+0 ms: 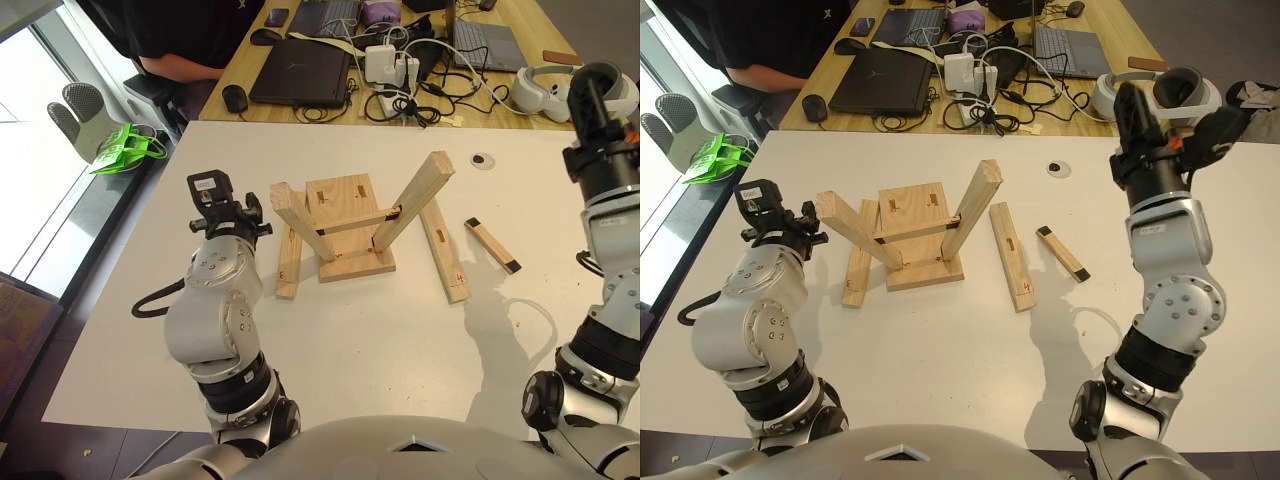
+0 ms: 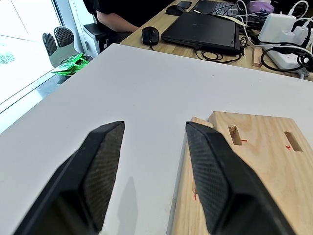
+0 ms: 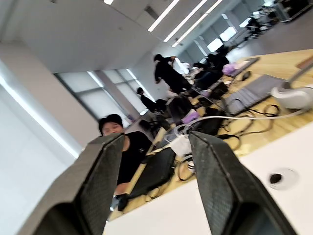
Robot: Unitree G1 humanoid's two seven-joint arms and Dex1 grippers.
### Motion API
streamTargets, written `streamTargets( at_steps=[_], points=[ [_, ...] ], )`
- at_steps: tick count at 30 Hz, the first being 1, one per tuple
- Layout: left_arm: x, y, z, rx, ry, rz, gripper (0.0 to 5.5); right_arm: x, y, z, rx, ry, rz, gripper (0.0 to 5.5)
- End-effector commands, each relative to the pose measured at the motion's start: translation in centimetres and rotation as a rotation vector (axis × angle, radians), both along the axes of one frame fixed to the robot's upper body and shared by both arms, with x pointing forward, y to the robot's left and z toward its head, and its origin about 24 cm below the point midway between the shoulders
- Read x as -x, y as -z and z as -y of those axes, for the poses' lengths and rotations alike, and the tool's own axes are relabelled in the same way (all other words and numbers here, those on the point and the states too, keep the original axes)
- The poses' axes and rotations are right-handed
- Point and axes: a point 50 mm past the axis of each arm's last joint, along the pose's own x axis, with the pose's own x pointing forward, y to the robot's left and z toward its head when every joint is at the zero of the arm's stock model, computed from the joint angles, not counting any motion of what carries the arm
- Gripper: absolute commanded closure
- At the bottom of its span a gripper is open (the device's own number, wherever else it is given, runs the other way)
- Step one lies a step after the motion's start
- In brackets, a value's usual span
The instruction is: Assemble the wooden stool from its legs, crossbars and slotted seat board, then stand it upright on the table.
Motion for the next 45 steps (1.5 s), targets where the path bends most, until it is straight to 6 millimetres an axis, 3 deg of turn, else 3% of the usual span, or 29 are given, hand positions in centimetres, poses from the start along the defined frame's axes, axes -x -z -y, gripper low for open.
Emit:
streamTargets(
  at_steps=[1,3,13,21,23,25,29,33,35,39,41,43,45],
  points=[
    [0.2,0.7,-0.3,0.035,-0.031,-0.038,3.18,1.0,4.6,-1.9,0.162,-0.022,-0.195,3.04],
    [0.3,0.6,-0.6,0.028,-0.03,-0.036,3.18,1.5,5.5,-2.8,0.213,-0.058,-0.217,3.04],
    [0.4,1.0,0.1,-0.029,0.046,-0.058,3.18,0.6,7.0,-4.0,0.419,-0.067,-0.242,4.85],
    [-0.8,-0.7,-3.1,-0.117,-0.037,-0.008,3.18,-2.3,6.4,-4.2,0.478,0.03,-0.244,4.85],
    [-0.8,-1.3,-2.0,-0.09,-0.002,0.005,3.18,-2.1,5.7,-5.2,0.403,-0.009,-0.206,4.85],
    [0.3,-1.7,-0.1,-0.027,0.07,0.011,3.18,-0.2,4.6,-6.0,0.249,-0.082,-0.155,4.85],
    [3.2,-1.1,1.6,0.437,0.025,0.036,3.18,2.0,2.2,-5.8,-0.285,-0.052,-0.089,4.85],
    [3.7,-0.6,0.3,0.406,-0.003,0.018,3.18,2.7,2.7,-4.9,-0.364,-0.003,-0.136,4.85],
    [3.7,-0.8,-0.4,0.453,-0.051,0.043,3.18,2.7,2.7,-4.3,-0.487,0.046,-0.131,4.85],
    [3.6,-0.9,0.1,0.56,-0.089,0.064,3.18,2.5,2.7,-4.5,-0.588,0.055,-0.145,4.85],
    [2.4,-1.0,2.0,0.585,-0.021,0.042,3.18,1.7,2.7,-6.4,-0.614,-0.005,-0.172,4.85],
    [0.7,-1.8,6.3,0.679,0.15,0.003,3.18,1.4,2.2,-10.5,-0.628,-0.219,-0.219,4.85],
    [0.3,-2.7,10.2,0.778,0.316,-0.032,3.18,2.2,1.5,-13.6,-0.609,-0.43,-0.231,4.85]
  ],
)
